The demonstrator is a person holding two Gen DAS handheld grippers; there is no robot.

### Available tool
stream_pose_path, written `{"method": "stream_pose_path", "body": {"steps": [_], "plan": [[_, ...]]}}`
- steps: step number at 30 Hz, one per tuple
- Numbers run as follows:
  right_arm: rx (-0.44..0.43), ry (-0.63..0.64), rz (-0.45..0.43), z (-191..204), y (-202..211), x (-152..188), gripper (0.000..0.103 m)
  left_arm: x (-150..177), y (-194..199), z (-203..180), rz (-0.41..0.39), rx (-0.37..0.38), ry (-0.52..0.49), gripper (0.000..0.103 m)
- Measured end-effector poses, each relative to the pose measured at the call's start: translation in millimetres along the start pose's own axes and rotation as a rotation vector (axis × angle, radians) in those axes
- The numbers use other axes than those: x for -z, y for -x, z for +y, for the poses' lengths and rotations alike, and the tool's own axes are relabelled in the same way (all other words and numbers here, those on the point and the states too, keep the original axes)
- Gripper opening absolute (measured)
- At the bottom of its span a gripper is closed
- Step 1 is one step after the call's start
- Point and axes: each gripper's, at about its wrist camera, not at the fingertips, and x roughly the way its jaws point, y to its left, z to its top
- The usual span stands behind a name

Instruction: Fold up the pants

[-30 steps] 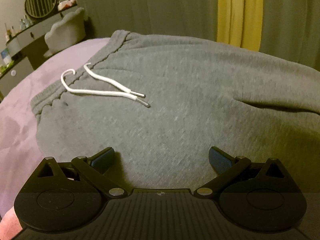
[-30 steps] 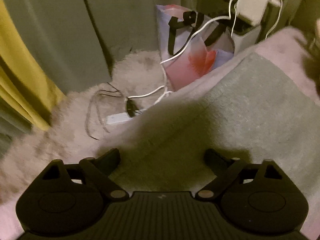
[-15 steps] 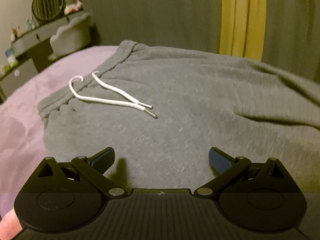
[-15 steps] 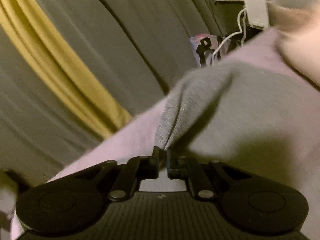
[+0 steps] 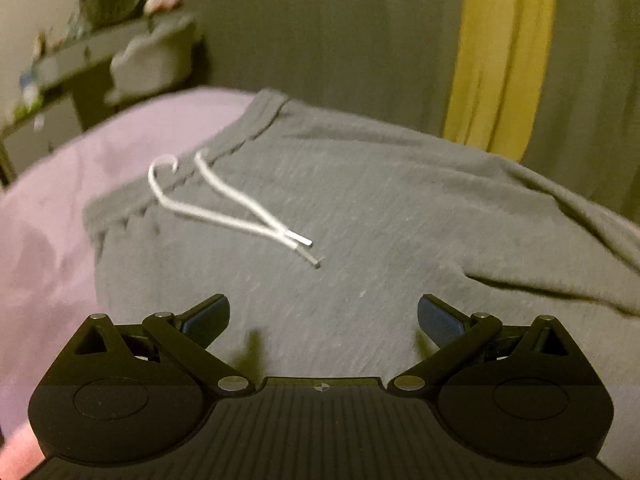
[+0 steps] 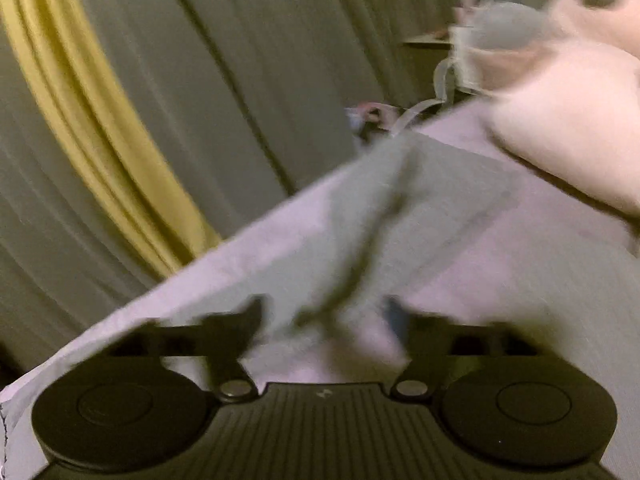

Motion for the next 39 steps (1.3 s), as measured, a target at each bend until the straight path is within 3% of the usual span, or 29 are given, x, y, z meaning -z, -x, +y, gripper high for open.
{"method": "stream_pose_path", "body": {"steps": [2, 5, 6, 7, 9, 12, 14, 15, 17, 20, 23, 26, 29, 31, 34, 39], "plan": [[0.089, 0.028, -0.002, 6.1, -21.2, -13.4, 0.079, 4.9, 0.3, -7.3, -0.007, 0.014, -0.055, 0.103], [0.153, -0.049, 0.031, -3.3, -41.1, -22.0, 0.078, 11.6, -4.6, -9.5, 0.011, 0.036, -0.078, 0.103], [0.162, -0.089, 0.060, -9.0, -50.7, -23.7, 0.068, 12.2, -7.0, -9.4, 0.022, 0.044, -0.075, 0.103], [0.157, -0.120, 0.077, -15.5, -57.0, -23.1, 0.049, 12.2, -9.0, -9.0, 0.032, 0.051, -0.069, 0.103], [0.139, -0.144, 0.103, -26.1, -66.5, -19.6, 0.030, 11.8, -11.7, -7.3, 0.047, 0.062, -0.054, 0.103], [0.124, -0.171, 0.123, -34.6, -79.0, -16.7, 0.028, 11.3, -15.3, -1.8, 0.077, 0.092, -0.028, 0.103], [0.089, -0.184, 0.097, -35.9, -72.0, -13.5, 0.010, 6.0, -17.4, 2.9, 0.098, 0.110, 0.006, 0.103], [0.069, -0.204, 0.074, -36.4, -56.9, -7.2, 0.008, 1.9, -17.3, 5.8, 0.099, 0.111, 0.023, 0.103], [0.008, -0.241, 0.010, -44.8, -29.1, -0.2, 0.008, -10.0, -15.1, 10.3, 0.073, 0.076, 0.047, 0.103], [-0.073, -0.320, -0.041, -63.4, 12.9, 18.2, 0.007, -43.7, -11.1, 13.6, -0.047, 0.009, 0.040, 0.103], [-0.052, -0.363, -0.055, -87.4, 47.2, 44.5, 0.007, -88.9, -18.0, 11.1, -0.069, 0.010, 0.085, 0.103], [0.012, -0.370, -0.016, -112.4, 55.2, 60.6, 0.007, -139.3, -39.7, -2.7, -0.005, 0.067, 0.076, 0.103], [0.096, -0.374, -0.038, -139.4, 61.0, 64.5, 0.005, -176.2, -76.5, -21.4, 0.031, 0.032, 0.075, 0.103], [0.099, -0.391, -0.010, -152.2, 53.7, 71.2, 0.006, -193.0, -106.2, -37.0, 0.079, 0.015, 0.062, 0.103], [0.121, -0.305, -0.015, -142.6, 44.4, 74.1, 0.006, -206.0, -148.2, -50.7, 0.165, 0.069, 0.055, 0.103], [0.106, -0.291, -0.033, -147.8, 33.5, 77.4, 0.005, -217.3, -193.1, -57.2, 0.274, 0.040, 0.139, 0.103]]}}
